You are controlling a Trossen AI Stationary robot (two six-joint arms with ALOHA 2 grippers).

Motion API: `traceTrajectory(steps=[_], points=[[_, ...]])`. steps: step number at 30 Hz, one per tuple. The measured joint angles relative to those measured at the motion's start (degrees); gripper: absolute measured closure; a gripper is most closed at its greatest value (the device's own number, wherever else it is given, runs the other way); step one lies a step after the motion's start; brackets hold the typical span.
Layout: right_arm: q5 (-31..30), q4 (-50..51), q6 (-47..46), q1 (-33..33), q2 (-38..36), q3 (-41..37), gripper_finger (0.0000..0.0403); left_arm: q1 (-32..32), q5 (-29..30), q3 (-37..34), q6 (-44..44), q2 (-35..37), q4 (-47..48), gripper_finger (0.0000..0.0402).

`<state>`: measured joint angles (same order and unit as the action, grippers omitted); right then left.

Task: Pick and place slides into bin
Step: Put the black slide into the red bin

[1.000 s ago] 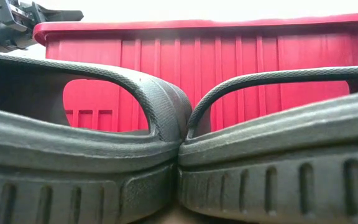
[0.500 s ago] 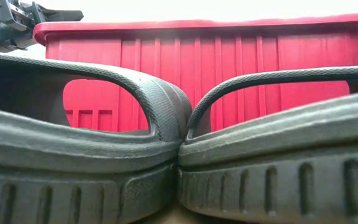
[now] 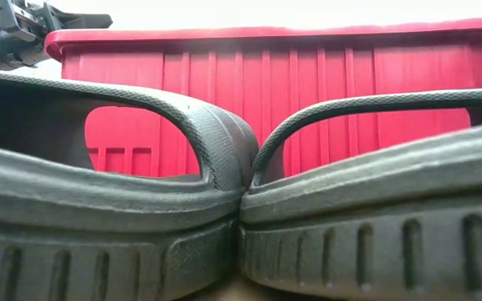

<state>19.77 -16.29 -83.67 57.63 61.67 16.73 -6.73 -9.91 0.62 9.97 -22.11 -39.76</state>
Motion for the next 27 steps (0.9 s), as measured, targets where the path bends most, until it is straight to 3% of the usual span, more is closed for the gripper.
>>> traceTrajectory(steps=[13,20,27], points=[[0.98,5.45,-2.22,-0.02,-9.5,1.64,0.0399,0.01,0.0,0.0,-0.01,0.0,1.09,0.038],[0.76,-6.92,-4.57,0.01,-13.66,2.86,0.0401,0.01,-0.01,0.02,-0.21,0.0,1.24,0.038],[0.45,3.89,2.35,-1.76,-12.97,10.85,0.0402,0.01,-0.02,0.02,-0.28,0.0,1.43,0.038]])
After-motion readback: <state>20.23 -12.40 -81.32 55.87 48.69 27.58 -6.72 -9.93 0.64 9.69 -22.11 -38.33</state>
